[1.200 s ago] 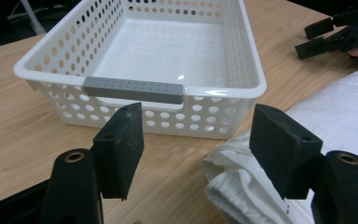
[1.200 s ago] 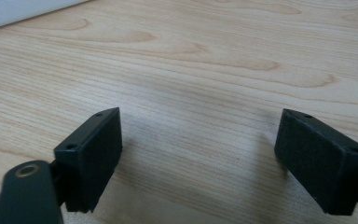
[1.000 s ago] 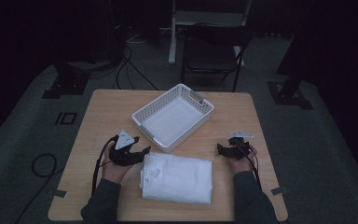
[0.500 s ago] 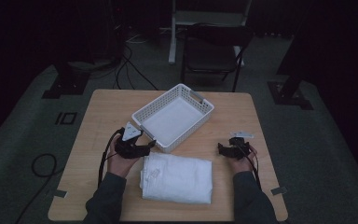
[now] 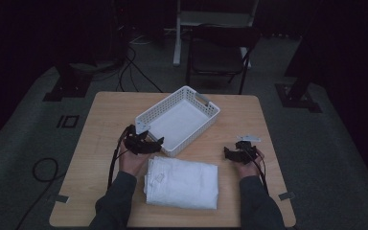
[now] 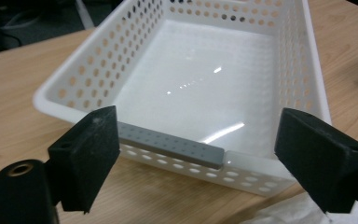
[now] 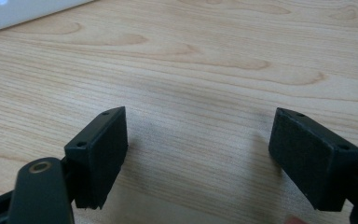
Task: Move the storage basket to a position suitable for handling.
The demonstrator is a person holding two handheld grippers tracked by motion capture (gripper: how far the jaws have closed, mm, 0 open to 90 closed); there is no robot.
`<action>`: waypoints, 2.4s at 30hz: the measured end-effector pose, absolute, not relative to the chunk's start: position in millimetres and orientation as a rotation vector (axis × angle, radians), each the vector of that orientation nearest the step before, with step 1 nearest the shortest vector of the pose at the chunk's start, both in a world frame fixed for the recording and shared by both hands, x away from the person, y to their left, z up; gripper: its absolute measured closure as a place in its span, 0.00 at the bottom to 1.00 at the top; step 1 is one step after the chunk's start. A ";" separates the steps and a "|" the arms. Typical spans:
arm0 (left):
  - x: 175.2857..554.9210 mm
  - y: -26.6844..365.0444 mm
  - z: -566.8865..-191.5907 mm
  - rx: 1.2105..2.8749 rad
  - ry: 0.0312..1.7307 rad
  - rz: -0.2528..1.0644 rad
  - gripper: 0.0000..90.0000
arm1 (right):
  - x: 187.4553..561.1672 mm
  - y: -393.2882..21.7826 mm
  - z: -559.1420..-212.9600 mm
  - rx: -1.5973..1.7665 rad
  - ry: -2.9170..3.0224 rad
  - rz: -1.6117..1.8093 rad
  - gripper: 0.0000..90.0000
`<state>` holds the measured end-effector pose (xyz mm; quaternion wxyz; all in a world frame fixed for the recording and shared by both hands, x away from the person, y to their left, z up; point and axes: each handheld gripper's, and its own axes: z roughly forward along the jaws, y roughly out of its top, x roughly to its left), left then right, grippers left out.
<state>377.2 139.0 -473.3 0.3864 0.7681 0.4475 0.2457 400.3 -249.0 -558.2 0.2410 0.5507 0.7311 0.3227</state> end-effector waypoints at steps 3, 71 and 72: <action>384.8 134.0 -482.8 1.968 1.170 0.605 0.10 | 400.4 -249.0 -558.2 1.505 2.001 0.883 0.21; 427.9 152.4 -486.2 1.926 1.279 0.610 0.75 | 404.0 -244.0 -496.7 1.450 1.941 1.073 0.63; 428.3 152.2 -486.0 1.925 1.283 0.612 0.75 | 403.7 -244.5 -495.9 1.454 1.936 1.083 0.63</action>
